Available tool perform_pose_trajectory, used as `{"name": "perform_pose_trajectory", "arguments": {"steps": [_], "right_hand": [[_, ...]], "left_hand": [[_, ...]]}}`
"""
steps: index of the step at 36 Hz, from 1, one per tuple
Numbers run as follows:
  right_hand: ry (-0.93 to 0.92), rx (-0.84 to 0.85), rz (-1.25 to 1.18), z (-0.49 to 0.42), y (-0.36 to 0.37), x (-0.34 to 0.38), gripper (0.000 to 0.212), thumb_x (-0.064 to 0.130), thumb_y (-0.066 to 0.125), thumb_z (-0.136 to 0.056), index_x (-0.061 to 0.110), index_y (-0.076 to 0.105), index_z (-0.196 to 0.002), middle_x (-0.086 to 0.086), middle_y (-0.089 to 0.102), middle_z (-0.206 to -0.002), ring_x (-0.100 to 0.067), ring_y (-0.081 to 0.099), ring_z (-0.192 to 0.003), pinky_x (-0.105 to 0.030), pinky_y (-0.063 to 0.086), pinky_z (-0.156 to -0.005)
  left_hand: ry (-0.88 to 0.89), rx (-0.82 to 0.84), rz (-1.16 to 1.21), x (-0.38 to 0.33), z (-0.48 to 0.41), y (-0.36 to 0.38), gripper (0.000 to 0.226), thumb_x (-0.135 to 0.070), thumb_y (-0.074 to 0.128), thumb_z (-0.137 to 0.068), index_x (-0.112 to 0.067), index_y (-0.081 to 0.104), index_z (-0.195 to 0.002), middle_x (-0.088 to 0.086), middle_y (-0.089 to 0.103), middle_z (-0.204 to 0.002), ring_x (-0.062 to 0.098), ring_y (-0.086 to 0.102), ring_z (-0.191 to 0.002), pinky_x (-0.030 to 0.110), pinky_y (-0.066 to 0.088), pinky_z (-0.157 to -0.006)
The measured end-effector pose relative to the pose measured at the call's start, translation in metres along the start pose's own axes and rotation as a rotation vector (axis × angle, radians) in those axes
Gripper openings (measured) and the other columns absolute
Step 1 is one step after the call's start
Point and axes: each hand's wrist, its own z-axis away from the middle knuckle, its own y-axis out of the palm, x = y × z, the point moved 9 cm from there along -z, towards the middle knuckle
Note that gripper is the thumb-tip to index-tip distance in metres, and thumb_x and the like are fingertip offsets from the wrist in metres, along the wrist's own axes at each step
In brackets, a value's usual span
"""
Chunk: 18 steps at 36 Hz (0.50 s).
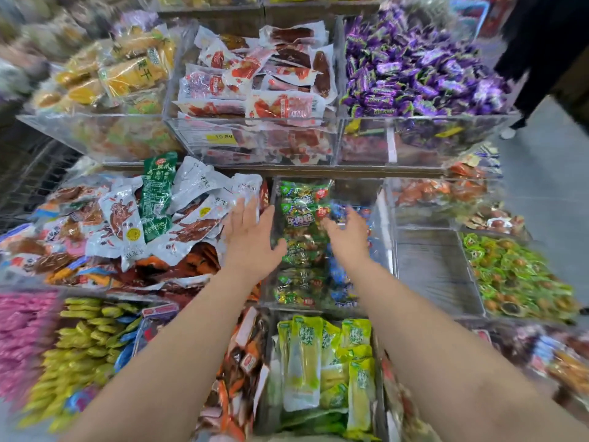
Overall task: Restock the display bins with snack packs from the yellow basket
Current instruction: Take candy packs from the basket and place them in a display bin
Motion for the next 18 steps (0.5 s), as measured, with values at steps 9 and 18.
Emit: {"name": "perform_pose_trajectory", "arguments": {"steps": [9, 18], "right_hand": [[0.103, -0.046, -0.293, 0.069, -0.053, -0.058, 0.015, 0.006, 0.051, -0.090, 0.018, 0.061, -0.089, 0.002, 0.063, -0.082, -0.006, 0.056, -0.059, -0.017, 0.041, -0.052], [0.476, -0.294, -0.342, 0.231, -0.092, -0.204, 0.018, 0.003, 0.051, -0.088, 0.007, 0.062, -0.074, 0.003, 0.054, -0.066, -0.005, 0.048, -0.056, -0.017, 0.039, -0.054]], "left_hand": [[0.032, 0.221, 0.503, -0.069, 0.078, 0.033, 0.011, -0.024, 0.056, -0.089, -0.025, 0.062, -0.080, -0.005, 0.061, -0.070, 0.023, 0.058, -0.072, 0.032, 0.045, -0.067], [-0.034, 0.894, 0.577, -0.090, 0.214, 0.158, 0.016, -0.012, 0.053, -0.094, -0.004, 0.065, -0.098, 0.023, 0.068, -0.099, 0.033, 0.064, -0.091, 0.040, 0.052, -0.082]]}}
